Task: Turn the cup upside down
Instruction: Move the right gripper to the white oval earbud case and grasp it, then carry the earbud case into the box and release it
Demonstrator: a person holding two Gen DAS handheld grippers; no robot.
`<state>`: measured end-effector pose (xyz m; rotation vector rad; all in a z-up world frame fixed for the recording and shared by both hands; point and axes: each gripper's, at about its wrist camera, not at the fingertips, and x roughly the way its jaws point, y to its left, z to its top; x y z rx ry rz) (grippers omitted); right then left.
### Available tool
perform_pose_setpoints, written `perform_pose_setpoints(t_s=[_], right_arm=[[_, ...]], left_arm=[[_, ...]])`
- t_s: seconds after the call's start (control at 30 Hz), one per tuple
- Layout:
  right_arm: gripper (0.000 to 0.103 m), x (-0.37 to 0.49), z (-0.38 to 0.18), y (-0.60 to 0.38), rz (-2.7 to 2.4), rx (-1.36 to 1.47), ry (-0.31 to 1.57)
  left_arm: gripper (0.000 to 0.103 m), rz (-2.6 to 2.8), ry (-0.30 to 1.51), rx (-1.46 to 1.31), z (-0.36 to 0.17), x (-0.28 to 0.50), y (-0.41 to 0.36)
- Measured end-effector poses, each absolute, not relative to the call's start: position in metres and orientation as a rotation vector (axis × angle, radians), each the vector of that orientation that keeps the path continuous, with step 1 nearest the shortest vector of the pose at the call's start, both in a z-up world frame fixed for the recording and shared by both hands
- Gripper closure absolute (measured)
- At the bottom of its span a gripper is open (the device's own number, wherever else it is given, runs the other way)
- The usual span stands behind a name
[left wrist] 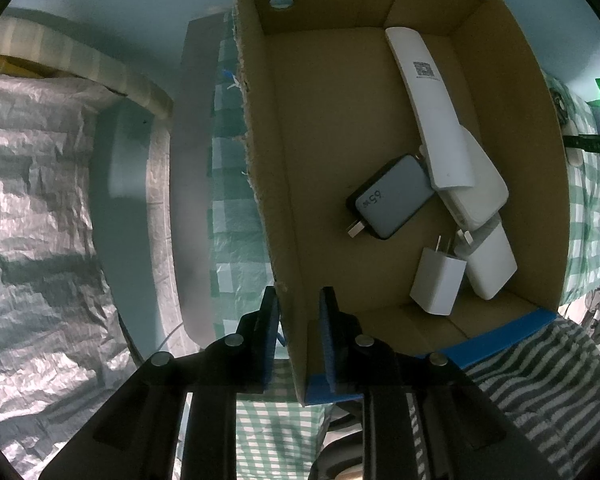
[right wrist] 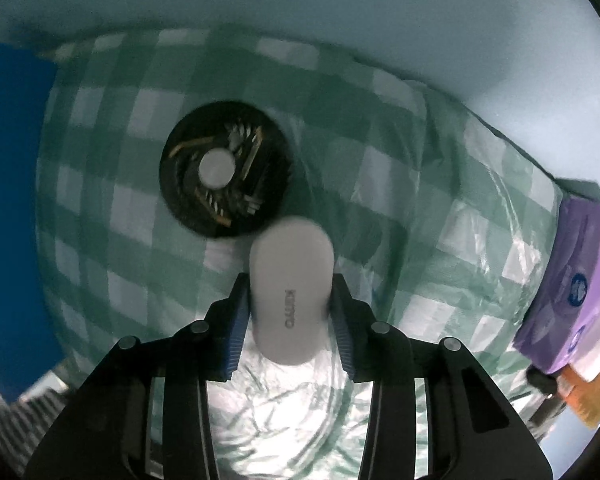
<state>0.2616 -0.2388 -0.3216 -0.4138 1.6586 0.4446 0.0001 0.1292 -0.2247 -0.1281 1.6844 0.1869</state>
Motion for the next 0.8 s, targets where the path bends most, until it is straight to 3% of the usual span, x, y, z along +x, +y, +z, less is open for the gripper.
perform_pose_setpoints(t_s=[0.37,0.8], right_arm=[[0.066,0.264,-0.320,-0.229,0.413,-0.448,1.665],[0.066,0.204,-0.263,-0.193,0.530,-0.450,1.627]], left_arm=[[0.084,0.175,1.675,-0.126,-0.224,-0.001,0.130],[0.084,0.157,1.672,-0.115,-0.225,0.000,0.129]])
